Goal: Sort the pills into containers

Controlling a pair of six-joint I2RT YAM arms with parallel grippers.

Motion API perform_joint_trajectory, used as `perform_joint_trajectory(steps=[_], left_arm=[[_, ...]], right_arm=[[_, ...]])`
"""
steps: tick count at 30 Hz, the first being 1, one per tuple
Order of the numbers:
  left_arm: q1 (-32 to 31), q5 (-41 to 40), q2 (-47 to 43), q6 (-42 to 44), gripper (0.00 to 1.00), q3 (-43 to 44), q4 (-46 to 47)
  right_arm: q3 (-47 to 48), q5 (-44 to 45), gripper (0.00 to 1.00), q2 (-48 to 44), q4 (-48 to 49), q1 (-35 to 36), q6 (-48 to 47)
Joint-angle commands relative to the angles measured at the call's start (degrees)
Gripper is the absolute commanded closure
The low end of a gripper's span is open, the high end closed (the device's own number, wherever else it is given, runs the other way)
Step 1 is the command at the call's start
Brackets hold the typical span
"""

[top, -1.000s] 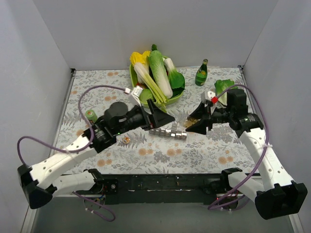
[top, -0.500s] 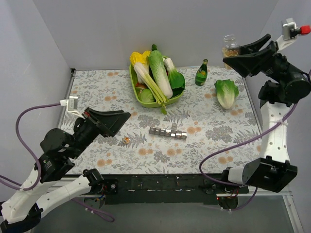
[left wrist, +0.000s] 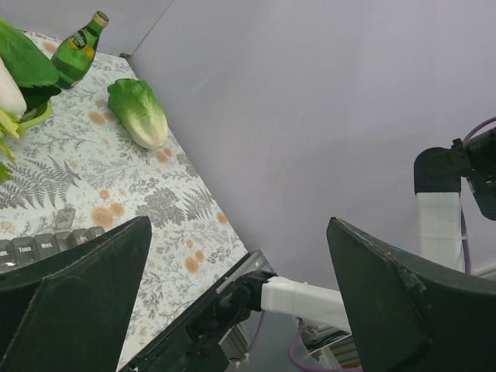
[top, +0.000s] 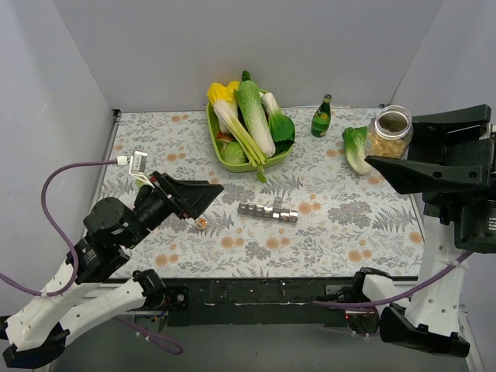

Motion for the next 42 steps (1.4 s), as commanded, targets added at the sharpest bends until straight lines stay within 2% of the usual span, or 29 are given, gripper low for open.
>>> perform_joint_trajectory(steps=[1,3,4,5,6,7,8,9,10,11,12,13,14,15,16,18,21,22,23,24,26,29,33,36,37,39,40,41,42], left_arm=[[0.18,0.46,-1.06,1.41,0.02,-2.13,0.99],[0.18,0.99,-0.54,1.06,0.02,-2.39,1.43],[0.18,1.78,-0.36,1.06,0.02,-2.22,1.69],[0.18,2.05,-0.18,1.06,0.02,-2.22,1.7],[0.18,2.4,-0.01,1.06,0.02,-1.96,1.61],[0.18,2.49,-0.01,1.15,0.02,-1.95,1.44],[0.18,2.4,-0.09,1.15,0.02,-2.21,1.43],[0.18,2.31,-0.18,1.06,0.02,-2.48,1.61],[0.18,2.31,-0.1,0.97,0.02,-2.83,2.04],[0.18,2.49,-0.01,0.97,0.02,-3.27,2.4],[0.18,2.66,-0.01,0.97,0.02,-3.53,2.84],[0.18,3.01,0.43,0.88,0.02,-3.97,3.45],[0.18,3.62,0.69,0.88,0.02,-3.97,3.54],[0.18,3.89,0.87,1.06,0.02,-4.06,3.37],[0.18,4.15,0.96,1.15,0.02,-4.06,3.28],[0.18,4.16,0.78,1.5,0.02,-4.41,3.02],[0.18,4.16,0.61,1.94,0.02,-5.73,3.63],[0.18,4.42,0.7,2.29,0.02,-6.08,3.89],[0.18,4.59,1.04,2.38,0.02,-6.34,3.98],[0.18,5.29,1.31,2.55,0.02,-6.52,4.33],[0.18,5.3,1.84,3.34,0.02,-6.87,4.42],[0.18,7.58,2.1,4.48,0.02,-7.4,4.16],[0.18,7.85,2.54,5.98,0.02,-7.84,3.72],[0.18,7.59,2.89,7.47,0.02,-7.32,2.67],[0.18,7.5,3.07,7.82,0.02,-7.23,2.32],[0.18,7.23,3.07,9.23,0.02,-6.96,1.18],[0.18,7.15,3.24,9.67,0.02,-7.05,0.91],[0.18,7.23,3.24,10.02,0.02,-7.05,0.38],[0.18,7.32,3.16,10.37,0.02,-7.22,0.2]], right_arm=[[-2.06,4.91,0.88,-3.97,-3.54,0.2,-9.58],[-3.13,6.23,0.88,-3.71,-19.05,0.2,-16.34],[-3.65,6.41,0.88,-3.28,-21.14,0.2,-15.07],[-5.05,6.67,0.89,-2.92,-17.42,0.2,-10.45],[-5.85,7.03,0.88,-2.66,-1.9,0.2,-5.18],[-5.07,7.55,0.87,-2.22,4.52,0.28,4.44],[-4.11,7.64,0.88,-2.22,6.68,0.28,5.67],[-4.01,7.38,0.89,-3.17,3.13,0.2,3.77],[-5.92,7.82,0.89,-4.75,-15.7,0.2,-8.69],[-6.38,9.65,0.88,-7.46,-31.99,0.28,-15.17],[-7.95,13.15,0.88,-7.58,-39.28,0.2,-17.67],[-10.92,12.4,0.89,-6.88,-29.96,0.2,-13.78],[-14.17,10.48,0.9,-5.4,-29.78,0.46,-5.48],[-15.34,10.02,0.9,-5.82,-29.69,1.85,-4.7],[-16.74,11.06,0.89,-6.86,-21.34,3.0,-4.25],[-15.62,9.85,0.89,-8.1,-15.47,4.32,-4.51],[-15.43,9.58,0.88,-11.09,-18.08,4.33,-10.91],[-16.22,9.14,0.88,-11.27,-17.57,4.33,-10.41],[-17.44,8.53,0.88,-10.4,-10.86,4.33,-8.14],[-19.98,6.61,0.88,-9.96,-8.71,4.41,-2.9],[-23.15,5.71,0.88,-11.43,-8.07,4.41,-4.33],[-27.55,0.28,0.88,-12.32,-9.73,4.41,-12.58],[-33.7,-12.26,0.89,-10.92,-6.22,5.29,-17.42],[-37.4,-20.01,0.9,-11.09,-18.21,7.83,-34.08],[-38.19,-21.0,0.9,-12.49,-34.36,8.54,-49.53],[-37.33,-20.75,0.9,-13.99,-54.28,10.73,-67.09],[-36.45,-19.79,0.89,-14.6,-70.05,13.09,-77.01],[-35.57,-18.21,0.89,-14.44,-76.12,16.07,-89.21],[-35.39,-18.02,0.89,-14.09,-81.58,17.23,-94.72]])
